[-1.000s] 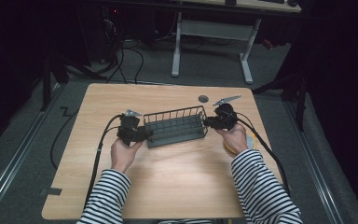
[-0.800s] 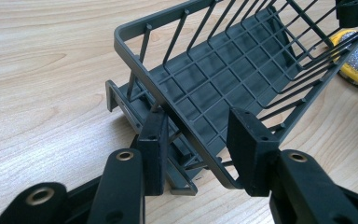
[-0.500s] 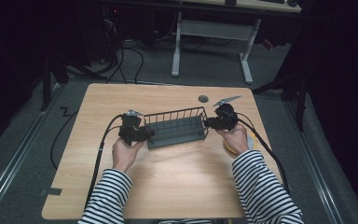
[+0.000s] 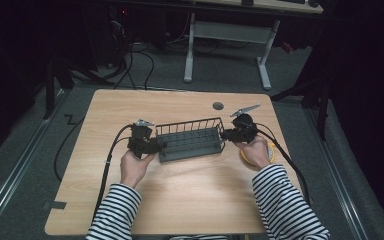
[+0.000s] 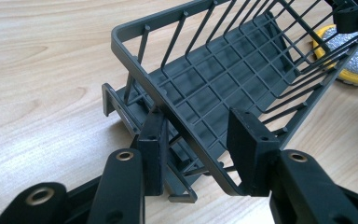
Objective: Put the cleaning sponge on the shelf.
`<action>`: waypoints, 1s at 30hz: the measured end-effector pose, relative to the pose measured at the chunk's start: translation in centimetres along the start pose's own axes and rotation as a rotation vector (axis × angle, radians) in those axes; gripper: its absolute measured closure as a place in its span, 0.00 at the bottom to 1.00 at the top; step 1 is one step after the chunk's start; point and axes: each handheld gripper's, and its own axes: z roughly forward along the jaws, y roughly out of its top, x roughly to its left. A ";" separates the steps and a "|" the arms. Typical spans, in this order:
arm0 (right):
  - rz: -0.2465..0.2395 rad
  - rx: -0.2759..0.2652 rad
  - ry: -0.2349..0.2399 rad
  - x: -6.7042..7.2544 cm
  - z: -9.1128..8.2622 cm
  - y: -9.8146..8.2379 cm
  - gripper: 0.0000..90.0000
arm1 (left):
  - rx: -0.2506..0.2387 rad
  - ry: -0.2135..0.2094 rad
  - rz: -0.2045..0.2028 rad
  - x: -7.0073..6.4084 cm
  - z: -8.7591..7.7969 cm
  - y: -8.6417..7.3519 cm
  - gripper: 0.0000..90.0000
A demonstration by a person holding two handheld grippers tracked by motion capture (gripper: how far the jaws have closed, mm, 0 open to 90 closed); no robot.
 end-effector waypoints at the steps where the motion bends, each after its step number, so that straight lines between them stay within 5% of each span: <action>1: 0.000 0.002 0.002 0.0 -0.1 0.0 0.81 | 0.003 -0.005 -0.002 0.0 -0.1 -0.2 0.66; 30: 0.036 0.008 0.050 0.9 -2.8 -3.8 0.80 | 0.042 -0.055 0.028 -3.0 -0.9 -2.3 0.65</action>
